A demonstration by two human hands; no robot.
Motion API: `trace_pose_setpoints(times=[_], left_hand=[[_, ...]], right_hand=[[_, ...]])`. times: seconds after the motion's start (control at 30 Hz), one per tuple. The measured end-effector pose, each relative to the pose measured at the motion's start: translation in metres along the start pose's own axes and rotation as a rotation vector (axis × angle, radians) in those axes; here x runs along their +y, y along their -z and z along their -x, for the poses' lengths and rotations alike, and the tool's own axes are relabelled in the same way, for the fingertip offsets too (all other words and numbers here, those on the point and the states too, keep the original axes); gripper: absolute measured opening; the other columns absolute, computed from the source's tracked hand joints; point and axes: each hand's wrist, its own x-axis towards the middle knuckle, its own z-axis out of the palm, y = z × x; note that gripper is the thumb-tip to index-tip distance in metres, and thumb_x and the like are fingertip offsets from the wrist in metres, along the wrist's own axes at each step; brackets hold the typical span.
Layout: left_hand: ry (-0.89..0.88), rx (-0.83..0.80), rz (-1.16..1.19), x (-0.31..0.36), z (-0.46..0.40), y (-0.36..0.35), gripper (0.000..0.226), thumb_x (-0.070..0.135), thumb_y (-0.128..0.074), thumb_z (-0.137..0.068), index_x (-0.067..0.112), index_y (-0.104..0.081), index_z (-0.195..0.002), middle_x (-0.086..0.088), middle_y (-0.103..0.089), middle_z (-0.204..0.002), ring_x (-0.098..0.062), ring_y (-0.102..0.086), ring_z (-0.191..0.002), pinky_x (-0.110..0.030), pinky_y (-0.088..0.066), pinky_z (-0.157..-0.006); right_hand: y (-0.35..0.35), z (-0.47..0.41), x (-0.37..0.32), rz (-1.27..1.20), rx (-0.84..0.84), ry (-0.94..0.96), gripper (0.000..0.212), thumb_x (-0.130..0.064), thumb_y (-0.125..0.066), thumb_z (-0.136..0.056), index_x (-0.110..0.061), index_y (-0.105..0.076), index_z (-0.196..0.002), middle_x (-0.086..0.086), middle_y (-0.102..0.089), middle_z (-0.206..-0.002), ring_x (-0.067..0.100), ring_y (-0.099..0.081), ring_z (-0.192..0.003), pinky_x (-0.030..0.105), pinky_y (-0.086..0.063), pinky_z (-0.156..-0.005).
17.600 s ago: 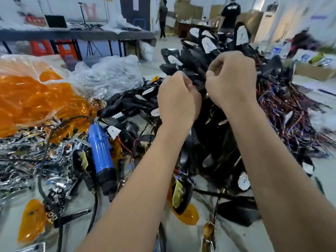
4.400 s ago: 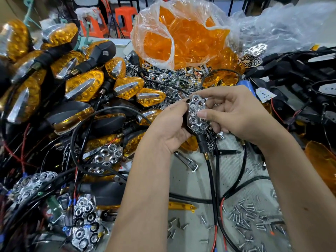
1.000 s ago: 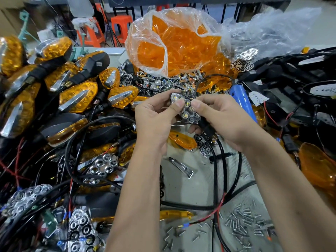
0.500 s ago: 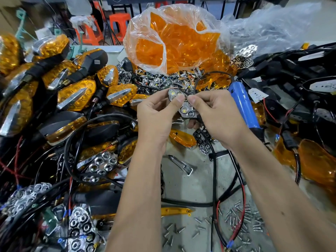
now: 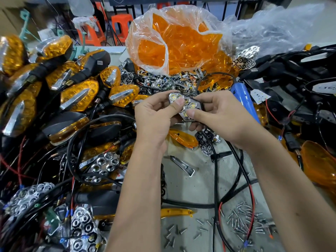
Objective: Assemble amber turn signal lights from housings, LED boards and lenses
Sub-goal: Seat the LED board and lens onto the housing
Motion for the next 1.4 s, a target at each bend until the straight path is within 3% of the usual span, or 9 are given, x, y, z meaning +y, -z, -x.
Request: trace_pose_setpoints(times=[0.27, 0.53, 0.67, 0.8, 0.97, 1.1, 1.17, 1.23, 1.4], left_hand=[[-0.112, 0.071, -0.097, -0.003, 0.001, -0.004, 0.015, 0.0, -0.08, -0.085, 0.007, -0.077, -0.097, -0.017, -0.078, -0.095, -0.044, -0.073, -0.094, -0.065, -0.059, -0.081], [-0.166, 0.013, -0.168, -0.01, -0.005, -0.004, 0.01, 0.02, -0.079, -0.091, 0.011, -0.077, -0.094, -0.013, -0.076, -0.092, -0.018, -0.066, -0.083, -0.046, -0.059, -0.082], [-0.061, -0.08, -0.061, -0.009, -0.002, -0.007, 0.017, 0.021, -0.068, -0.099, 0.004, -0.071, -0.096, -0.022, -0.069, -0.092, -0.028, -0.062, -0.085, -0.06, -0.058, -0.08], [-0.026, -0.107, 0.045, -0.004, 0.0, -0.007, 0.015, 0.008, -0.057, -0.104, 0.009, -0.072, -0.102, -0.005, -0.074, -0.087, -0.018, -0.067, -0.07, -0.031, -0.056, -0.053], [-0.041, -0.089, 0.051, -0.003, 0.0, -0.006, 0.017, 0.007, -0.054, -0.106, -0.001, -0.07, -0.108, -0.023, -0.067, -0.093, -0.03, -0.064, -0.075, -0.028, -0.055, -0.051], [-0.085, -0.084, -0.017, -0.005, -0.001, -0.004, 0.021, 0.008, -0.053, -0.106, -0.009, -0.065, -0.112, -0.032, -0.065, -0.096, -0.029, -0.065, -0.072, -0.032, -0.056, -0.051], [-0.129, -0.084, -0.078, -0.007, -0.002, -0.005, 0.02, 0.008, -0.052, -0.107, -0.008, -0.063, -0.11, -0.032, -0.064, -0.093, -0.029, -0.064, -0.075, -0.043, -0.06, -0.057], [-0.151, -0.098, -0.123, -0.008, -0.003, -0.005, 0.02, 0.011, -0.052, -0.107, -0.006, -0.062, -0.111, -0.037, -0.063, -0.102, -0.032, -0.063, -0.083, -0.053, -0.061, -0.07], [-0.099, -0.168, -0.084, -0.002, -0.001, -0.002, 0.027, 0.018, -0.06, -0.101, -0.003, -0.061, -0.117, -0.036, -0.063, -0.107, -0.034, -0.067, -0.09, -0.043, -0.063, -0.068]], right_hand=[[-0.007, -0.003, 0.005, -0.103, 0.059, -0.029, 0.011, -0.007, -0.07, -0.097, -0.004, -0.075, -0.106, 0.021, -0.077, -0.086, 0.028, -0.074, -0.067, 0.029, -0.055, -0.059], [-0.01, -0.002, 0.004, -0.313, 0.114, -0.047, 0.009, -0.005, -0.07, -0.096, -0.004, -0.076, -0.103, 0.009, -0.076, -0.077, 0.021, -0.07, -0.06, 0.024, -0.056, -0.057], [-0.018, -0.003, 0.001, -0.426, 0.169, -0.023, 0.005, -0.005, -0.073, -0.093, -0.005, -0.076, -0.097, 0.006, -0.076, -0.077, 0.019, -0.069, -0.06, 0.023, -0.055, -0.055], [-0.022, -0.004, -0.001, -0.431, 0.186, -0.023, 0.022, 0.0, -0.077, -0.088, -0.002, -0.073, -0.11, 0.012, -0.079, -0.087, 0.021, -0.073, -0.067, 0.029, -0.06, -0.061], [-0.025, -0.004, -0.001, -0.324, 0.202, -0.047, 0.031, 0.001, -0.082, -0.084, 0.0, -0.066, -0.11, 0.008, -0.078, -0.097, 0.03, -0.075, -0.079, 0.053, -0.063, -0.081], [-0.024, -0.004, 0.001, -0.301, 0.219, -0.057, 0.027, 0.0, -0.085, -0.08, -0.002, -0.062, -0.095, 0.0, -0.073, -0.073, 0.016, -0.068, -0.061, 0.032, -0.059, -0.054], [-0.025, -0.002, 0.0, -0.341, 0.222, -0.037, 0.025, 0.003, -0.084, -0.08, -0.006, -0.062, -0.089, -0.002, -0.073, -0.067, 0.011, -0.069, -0.058, 0.021, -0.054, -0.053], [-0.028, -0.001, -0.001, -0.391, 0.239, -0.024, 0.026, 0.006, -0.083, -0.08, -0.007, -0.062, -0.085, -0.002, -0.072, -0.064, 0.01, -0.071, -0.058, 0.021, -0.056, -0.055], [-0.031, -0.001, -0.001, -0.464, 0.255, -0.039, 0.03, 0.008, -0.082, -0.079, -0.007, -0.057, -0.082, -0.004, -0.066, -0.058, 0.011, -0.068, -0.054, 0.024, -0.056, -0.053]])
